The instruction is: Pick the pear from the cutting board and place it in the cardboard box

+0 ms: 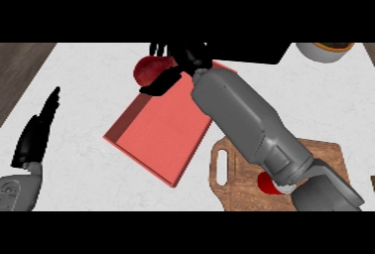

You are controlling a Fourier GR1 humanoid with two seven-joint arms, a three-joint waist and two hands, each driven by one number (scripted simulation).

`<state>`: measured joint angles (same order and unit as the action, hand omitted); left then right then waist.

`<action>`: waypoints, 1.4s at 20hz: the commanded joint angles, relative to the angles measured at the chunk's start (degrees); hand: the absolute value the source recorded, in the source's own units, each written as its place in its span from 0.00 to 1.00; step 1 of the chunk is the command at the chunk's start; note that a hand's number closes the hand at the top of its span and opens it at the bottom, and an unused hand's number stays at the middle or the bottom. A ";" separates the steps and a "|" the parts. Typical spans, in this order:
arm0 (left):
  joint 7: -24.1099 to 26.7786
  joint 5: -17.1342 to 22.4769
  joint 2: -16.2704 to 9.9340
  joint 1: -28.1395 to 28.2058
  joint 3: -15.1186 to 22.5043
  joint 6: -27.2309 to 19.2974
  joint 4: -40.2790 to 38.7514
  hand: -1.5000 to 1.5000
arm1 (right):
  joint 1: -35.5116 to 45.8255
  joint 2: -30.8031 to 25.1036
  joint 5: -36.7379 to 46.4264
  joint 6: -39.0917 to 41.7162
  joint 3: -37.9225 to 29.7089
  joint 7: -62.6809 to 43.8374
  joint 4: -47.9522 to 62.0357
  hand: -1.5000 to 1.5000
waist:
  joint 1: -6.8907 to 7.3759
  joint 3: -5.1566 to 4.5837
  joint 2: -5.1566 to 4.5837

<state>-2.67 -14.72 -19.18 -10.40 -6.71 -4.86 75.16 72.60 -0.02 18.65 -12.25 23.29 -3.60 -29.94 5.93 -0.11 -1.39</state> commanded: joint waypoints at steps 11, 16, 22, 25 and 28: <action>1.04 -0.85 1.18 -1.76 0.80 -0.25 -1.70 0.50 | 1.39 0.02 -15.03 -3.83 2.52 4.83 4.64 0.00 | 1.53 0.05 -0.37; -1.60 -0.27 0.68 -3.95 0.24 0.57 -1.56 0.50 | -1.50 0.02 -20.55 -11.34 0.41 12.76 2.83 0.00 | 0.87 0.11 -0.39; -0.77 0.59 0.13 -0.06 -1.78 0.06 -0.76 0.50 | 1.31 0.02 -26.33 -9.08 -8.65 18.54 6.47 0.00 | -2.51 0.12 0.40; -4.03 -0.09 -0.34 -0.56 -1.30 0.32 1.56 0.50 | -1.48 -3.06 -28.05 -3.23 -11.18 25.01 8.76 0.00 | -3.10 0.17 0.41; 2.48 0.19 0.26 1.82 -3.27 -1.46 -2.93 0.50 | -1.84 -6.03 -29.11 -1.43 -13.72 25.67 10.12 0.00 | -4.10 0.09 0.63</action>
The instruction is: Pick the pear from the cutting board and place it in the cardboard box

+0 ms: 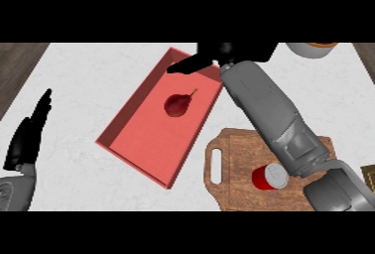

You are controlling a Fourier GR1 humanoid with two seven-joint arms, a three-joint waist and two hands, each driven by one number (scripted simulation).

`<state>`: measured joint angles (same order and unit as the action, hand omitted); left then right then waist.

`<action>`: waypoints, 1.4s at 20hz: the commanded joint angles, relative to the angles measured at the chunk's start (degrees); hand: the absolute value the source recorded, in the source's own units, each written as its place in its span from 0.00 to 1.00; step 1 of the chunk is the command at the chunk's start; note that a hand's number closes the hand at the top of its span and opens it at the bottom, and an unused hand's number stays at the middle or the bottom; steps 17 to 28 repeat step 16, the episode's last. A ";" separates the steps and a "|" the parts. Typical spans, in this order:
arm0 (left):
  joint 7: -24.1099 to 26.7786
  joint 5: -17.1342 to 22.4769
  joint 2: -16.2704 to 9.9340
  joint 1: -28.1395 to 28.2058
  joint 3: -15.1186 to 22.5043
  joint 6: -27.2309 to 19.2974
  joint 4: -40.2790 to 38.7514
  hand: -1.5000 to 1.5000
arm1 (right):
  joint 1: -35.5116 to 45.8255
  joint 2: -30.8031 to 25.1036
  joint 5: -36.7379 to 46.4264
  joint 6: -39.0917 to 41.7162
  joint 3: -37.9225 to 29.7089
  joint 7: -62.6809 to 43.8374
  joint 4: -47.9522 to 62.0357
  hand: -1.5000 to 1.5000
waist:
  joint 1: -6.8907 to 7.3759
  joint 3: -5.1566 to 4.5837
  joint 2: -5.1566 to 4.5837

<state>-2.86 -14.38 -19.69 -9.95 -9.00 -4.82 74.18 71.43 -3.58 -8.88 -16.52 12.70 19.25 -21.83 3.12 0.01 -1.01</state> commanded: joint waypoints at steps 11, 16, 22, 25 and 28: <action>0.12 -0.40 1.89 3.28 0.16 -0.66 2.61 0.50 | -4.35 -18.45 -0.58 17.46 -6.63 10.59 8.36 0.00 | -1.20 0.03 0.25; 2.32 -1.25 2.20 2.69 -0.13 -1.38 -0.80 0.50 | -5.09 -23.33 2.25 25.79 -5.01 12.04 9.47 0.00 | -1.56 0.02 0.30; 2.32 -1.25 2.20 2.69 -0.13 -1.38 -0.80 0.50 | -5.09 -23.33 2.25 25.79 -5.01 12.04 9.47 0.00 | -1.56 0.02 0.30; 2.32 -1.25 2.20 2.69 -0.13 -1.38 -0.80 0.50 | -5.09 -23.33 2.25 25.79 -5.01 12.04 9.47 0.00 | -1.56 0.02 0.30; 2.32 -1.25 2.20 2.69 -0.13 -1.38 -0.80 0.50 | -5.09 -23.33 2.25 25.79 -5.01 12.04 9.47 0.00 | -1.56 0.02 0.30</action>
